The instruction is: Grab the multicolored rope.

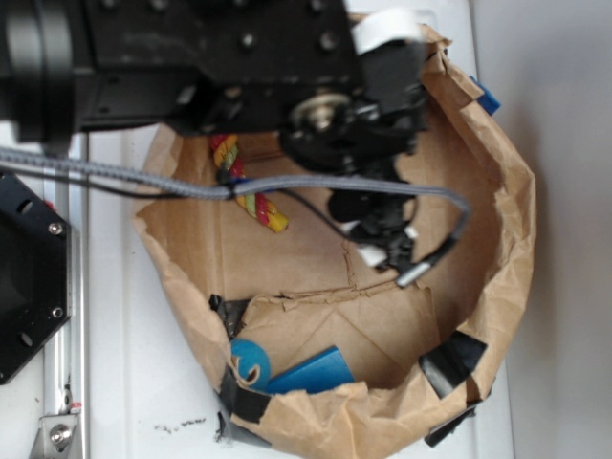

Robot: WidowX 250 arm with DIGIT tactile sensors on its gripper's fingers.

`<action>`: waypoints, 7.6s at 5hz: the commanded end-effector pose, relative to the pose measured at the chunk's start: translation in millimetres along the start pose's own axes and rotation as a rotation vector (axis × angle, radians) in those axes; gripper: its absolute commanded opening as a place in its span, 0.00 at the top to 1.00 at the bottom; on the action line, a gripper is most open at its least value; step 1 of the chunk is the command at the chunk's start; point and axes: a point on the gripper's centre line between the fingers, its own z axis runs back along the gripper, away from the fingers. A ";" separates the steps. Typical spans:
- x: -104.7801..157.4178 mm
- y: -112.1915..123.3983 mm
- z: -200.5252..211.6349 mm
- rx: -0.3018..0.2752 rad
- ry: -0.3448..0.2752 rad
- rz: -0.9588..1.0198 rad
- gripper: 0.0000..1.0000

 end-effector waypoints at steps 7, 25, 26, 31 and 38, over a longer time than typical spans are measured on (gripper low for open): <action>-0.7 55.1 14.7 0.120 -0.041 0.288 0.00; -2.0 111.1 -29.1 0.348 -0.042 0.489 0.00; -2.8 109.2 -27.6 0.341 -0.052 0.487 0.00; -12.8 120.4 -48.7 0.298 -0.046 0.516 0.00; -22.7 118.1 -42.7 0.174 -0.135 0.460 1.00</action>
